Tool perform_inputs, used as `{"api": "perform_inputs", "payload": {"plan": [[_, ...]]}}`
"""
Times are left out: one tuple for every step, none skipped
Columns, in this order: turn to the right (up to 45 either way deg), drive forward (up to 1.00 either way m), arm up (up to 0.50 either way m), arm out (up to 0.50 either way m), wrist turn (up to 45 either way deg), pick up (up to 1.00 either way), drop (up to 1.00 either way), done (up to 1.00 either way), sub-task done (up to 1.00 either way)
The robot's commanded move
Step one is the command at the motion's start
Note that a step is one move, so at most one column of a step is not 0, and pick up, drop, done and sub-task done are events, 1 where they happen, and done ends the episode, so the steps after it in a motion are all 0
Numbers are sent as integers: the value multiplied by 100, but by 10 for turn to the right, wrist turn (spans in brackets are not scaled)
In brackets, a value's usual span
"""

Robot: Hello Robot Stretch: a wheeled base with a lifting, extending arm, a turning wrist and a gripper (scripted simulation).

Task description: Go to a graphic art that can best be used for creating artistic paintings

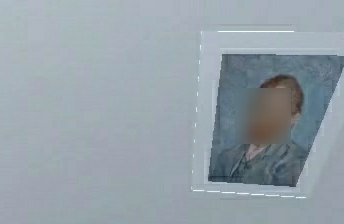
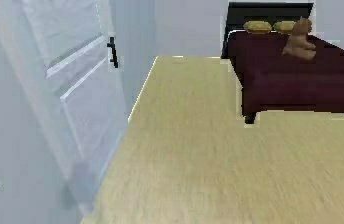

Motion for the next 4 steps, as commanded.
{"api": "perform_inputs", "payload": {"plan": [[-450,0,0,0,0,0,0,0,0],[-120,0,0,0,0,0,0,0,0],[0,20,0,0,0,0,0,0,0],[450,0,0,0,0,0,0,0,0]]}}
